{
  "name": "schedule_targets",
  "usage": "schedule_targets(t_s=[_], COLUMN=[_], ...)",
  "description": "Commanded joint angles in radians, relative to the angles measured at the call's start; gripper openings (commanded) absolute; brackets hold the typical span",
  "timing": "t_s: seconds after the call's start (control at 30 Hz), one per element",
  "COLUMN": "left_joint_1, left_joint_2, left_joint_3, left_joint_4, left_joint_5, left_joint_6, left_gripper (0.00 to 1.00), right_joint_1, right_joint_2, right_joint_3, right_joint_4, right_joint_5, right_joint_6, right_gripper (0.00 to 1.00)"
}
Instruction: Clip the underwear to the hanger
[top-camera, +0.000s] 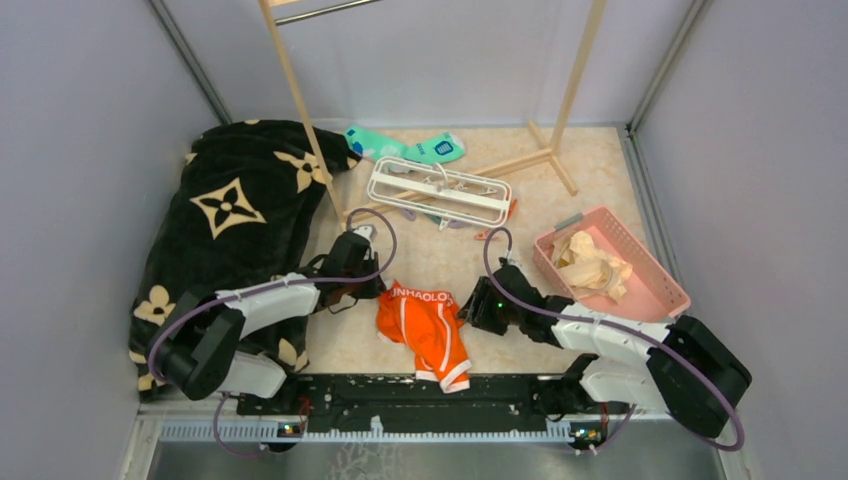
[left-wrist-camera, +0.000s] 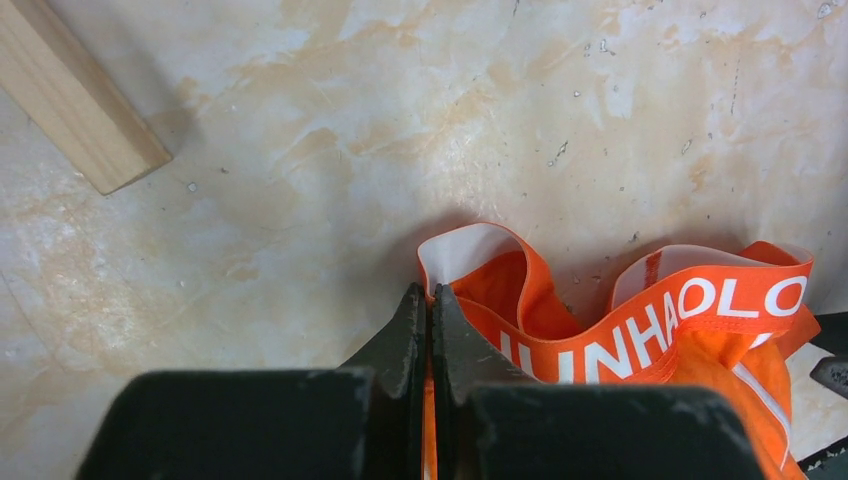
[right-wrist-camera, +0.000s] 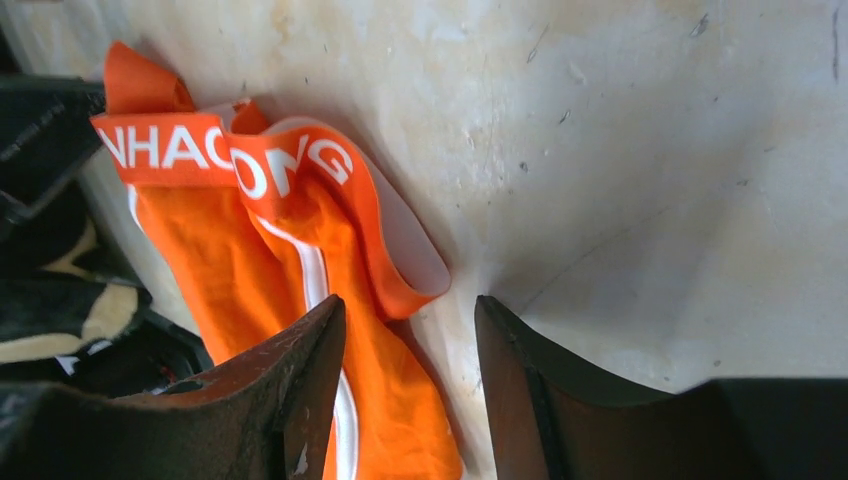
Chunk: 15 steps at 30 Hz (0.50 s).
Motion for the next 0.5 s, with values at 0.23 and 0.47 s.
schedule_targets(t_s=[0.23,0.47], left_joint_1=[0.001,0.001], left_joint_2=[-0.041,-0.051], left_joint_3=[0.022,0.038], left_joint_4=[-0.041,-0.058], left_joint_5=[-0.022,-0.03], left_joint_6=[0.009,0.017], left_gripper=[0.0,0.0], right_joint_1=[0.003,0.003], right_joint_2=[0.098,0.131], right_joint_3=[-0.074,-0.072], right_joint_4=[0.26,0.281], right_joint_5=[0.014,0.045], right_joint_6=[0.174,0.149], right_gripper=[0.43,0.18])
